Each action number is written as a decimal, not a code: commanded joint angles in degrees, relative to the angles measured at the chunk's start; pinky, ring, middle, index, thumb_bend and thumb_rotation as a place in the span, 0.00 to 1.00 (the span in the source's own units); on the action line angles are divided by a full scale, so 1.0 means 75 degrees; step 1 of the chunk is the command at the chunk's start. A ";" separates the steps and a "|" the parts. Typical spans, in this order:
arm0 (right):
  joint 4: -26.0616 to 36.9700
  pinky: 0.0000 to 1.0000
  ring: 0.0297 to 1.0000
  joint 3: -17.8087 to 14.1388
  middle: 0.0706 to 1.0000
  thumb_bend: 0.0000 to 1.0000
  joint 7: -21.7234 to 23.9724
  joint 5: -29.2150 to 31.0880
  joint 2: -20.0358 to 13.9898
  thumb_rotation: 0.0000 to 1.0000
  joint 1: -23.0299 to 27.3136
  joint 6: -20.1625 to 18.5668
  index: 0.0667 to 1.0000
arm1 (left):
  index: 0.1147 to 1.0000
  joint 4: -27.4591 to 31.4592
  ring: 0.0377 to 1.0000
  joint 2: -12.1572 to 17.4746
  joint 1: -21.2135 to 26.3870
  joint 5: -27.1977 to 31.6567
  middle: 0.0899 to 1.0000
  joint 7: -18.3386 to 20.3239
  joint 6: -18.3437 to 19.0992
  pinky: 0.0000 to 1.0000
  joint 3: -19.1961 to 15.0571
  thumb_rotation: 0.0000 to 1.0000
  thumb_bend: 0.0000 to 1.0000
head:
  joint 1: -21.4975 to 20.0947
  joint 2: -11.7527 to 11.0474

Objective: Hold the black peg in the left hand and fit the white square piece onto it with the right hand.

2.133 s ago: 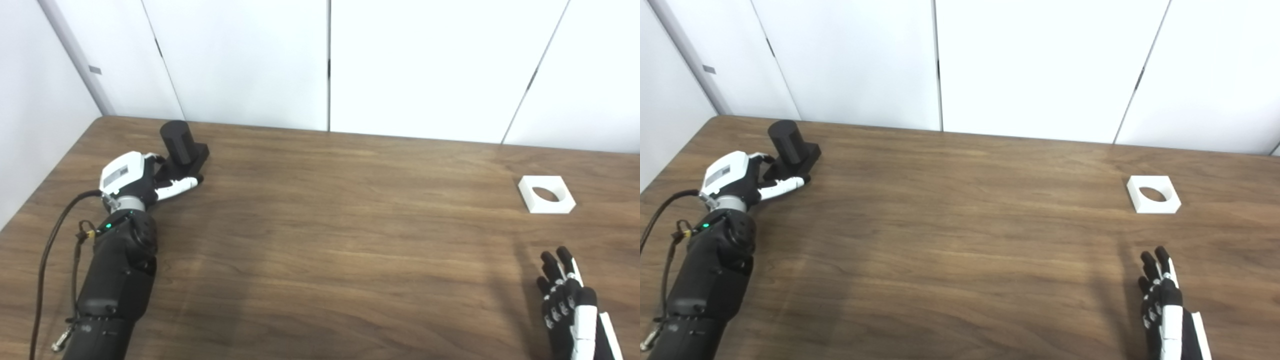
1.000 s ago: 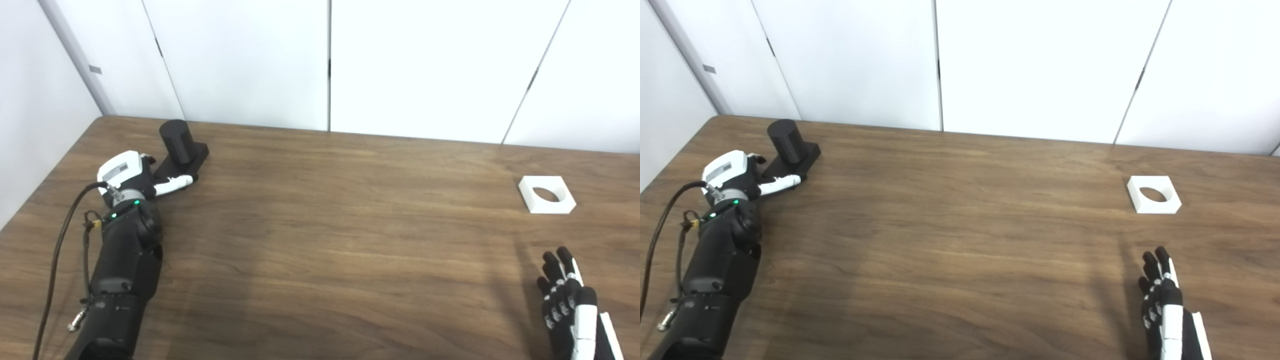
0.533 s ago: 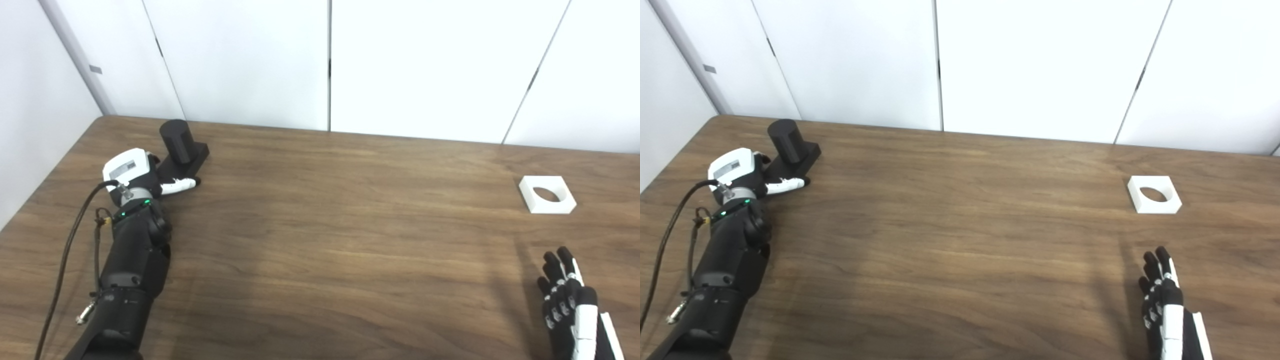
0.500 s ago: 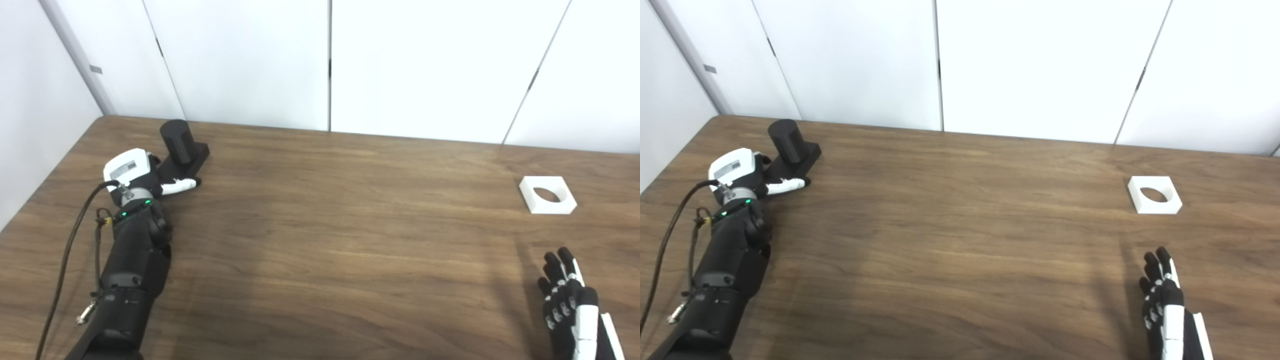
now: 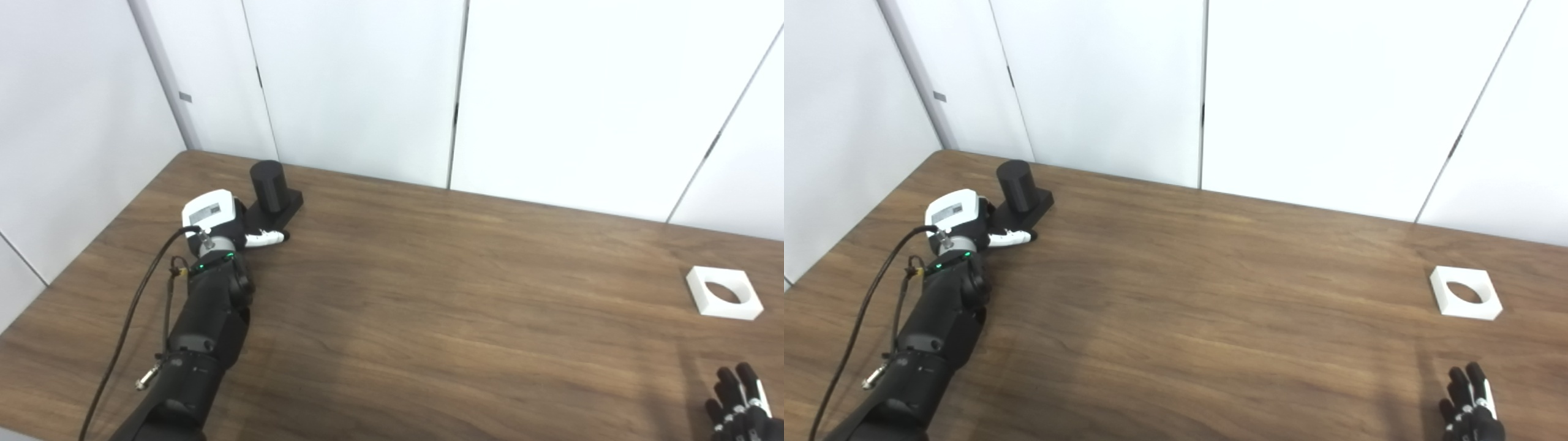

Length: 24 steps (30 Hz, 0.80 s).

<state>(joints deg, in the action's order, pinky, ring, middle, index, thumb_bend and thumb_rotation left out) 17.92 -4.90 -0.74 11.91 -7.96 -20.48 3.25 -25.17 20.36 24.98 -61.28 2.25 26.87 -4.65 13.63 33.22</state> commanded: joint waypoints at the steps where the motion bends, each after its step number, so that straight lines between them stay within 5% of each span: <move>1: 0.0093 1.00 1.00 -0.0042 0.97 0.66 0.0109 -0.0010 0.0091 1.00 0.0040 0.0222 1.00 | 0.57 0.0243 0.82 0.0086 0.0260 0.0094 0.81 -0.0312 0.0005 0.72 -0.0033 0.39 0.77 | -0.0014 0.0013; 9: 0.0137 1.00 0.99 -0.0048 0.95 0.68 0.0063 -0.0066 0.0127 1.00 0.0025 0.0164 1.00 | 0.52 0.0242 0.83 0.0110 0.0163 0.0537 0.83 -0.0766 0.0002 0.71 -0.0021 0.15 0.74 | -0.0076 0.0018; 12: 0.0140 0.99 0.98 -0.0053 0.94 0.69 0.0069 -0.0036 0.0134 1.00 0.0024 0.0164 0.99 | 0.43 0.0200 0.83 0.0162 0.0140 0.0700 0.82 -0.0907 0.0001 0.70 0.0072 0.07 0.54 | -0.0076 0.0018; 24: 0.0156 0.94 0.96 -0.0072 0.92 0.70 0.0091 0.0015 0.0123 1.00 0.0011 0.0096 0.97 | 0.42 0.0122 0.82 0.0259 0.0103 0.1144 0.81 -0.1152 0.0004 0.70 0.0244 0.05 0.52 | -0.0125 0.0049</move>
<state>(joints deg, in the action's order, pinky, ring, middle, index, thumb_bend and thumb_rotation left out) 17.91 -5.13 -0.44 12.15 -7.88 -20.53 3.19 -24.54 20.57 24.71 -52.27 -5.01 26.74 -3.00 12.66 33.57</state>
